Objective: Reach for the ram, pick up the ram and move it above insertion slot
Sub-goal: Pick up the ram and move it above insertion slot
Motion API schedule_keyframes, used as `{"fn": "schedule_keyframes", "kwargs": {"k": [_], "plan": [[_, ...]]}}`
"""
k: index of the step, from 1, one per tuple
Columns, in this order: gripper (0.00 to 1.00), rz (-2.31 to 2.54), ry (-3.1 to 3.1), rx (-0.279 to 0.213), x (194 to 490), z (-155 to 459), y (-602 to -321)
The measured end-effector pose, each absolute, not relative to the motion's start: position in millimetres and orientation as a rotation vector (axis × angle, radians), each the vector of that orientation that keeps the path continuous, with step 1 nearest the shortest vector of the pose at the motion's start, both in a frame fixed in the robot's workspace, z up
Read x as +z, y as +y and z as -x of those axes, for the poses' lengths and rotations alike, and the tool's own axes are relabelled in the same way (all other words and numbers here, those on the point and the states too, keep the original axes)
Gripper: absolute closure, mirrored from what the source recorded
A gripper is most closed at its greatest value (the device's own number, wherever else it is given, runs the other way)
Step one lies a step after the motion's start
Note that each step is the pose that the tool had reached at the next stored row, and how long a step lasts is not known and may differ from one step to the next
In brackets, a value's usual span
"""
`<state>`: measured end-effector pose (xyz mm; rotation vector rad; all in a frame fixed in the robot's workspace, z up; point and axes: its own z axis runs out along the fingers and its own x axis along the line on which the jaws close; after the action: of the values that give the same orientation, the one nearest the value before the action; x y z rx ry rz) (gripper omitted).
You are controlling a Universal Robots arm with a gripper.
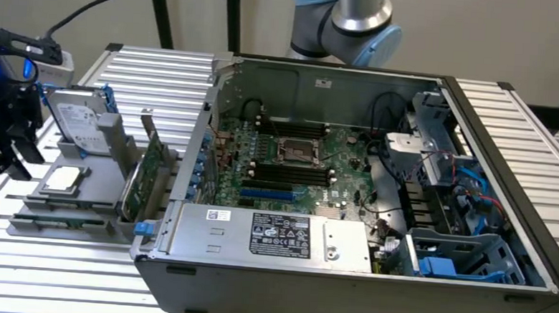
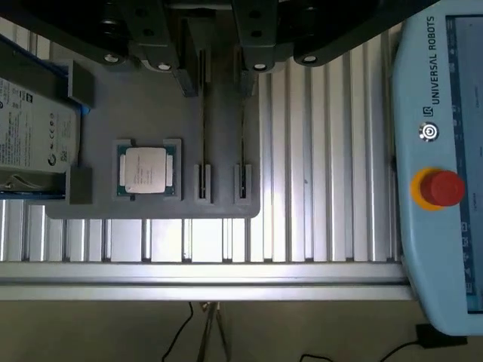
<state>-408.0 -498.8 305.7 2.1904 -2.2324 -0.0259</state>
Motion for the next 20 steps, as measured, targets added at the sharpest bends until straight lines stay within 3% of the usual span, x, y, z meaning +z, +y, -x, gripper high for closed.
{"fn": "schedule_keyframes", "kwargs": {"k": [20], "plan": [[0.64,-2.171,-2.251,-0.026,269.3,400.8,-502.2]]}}
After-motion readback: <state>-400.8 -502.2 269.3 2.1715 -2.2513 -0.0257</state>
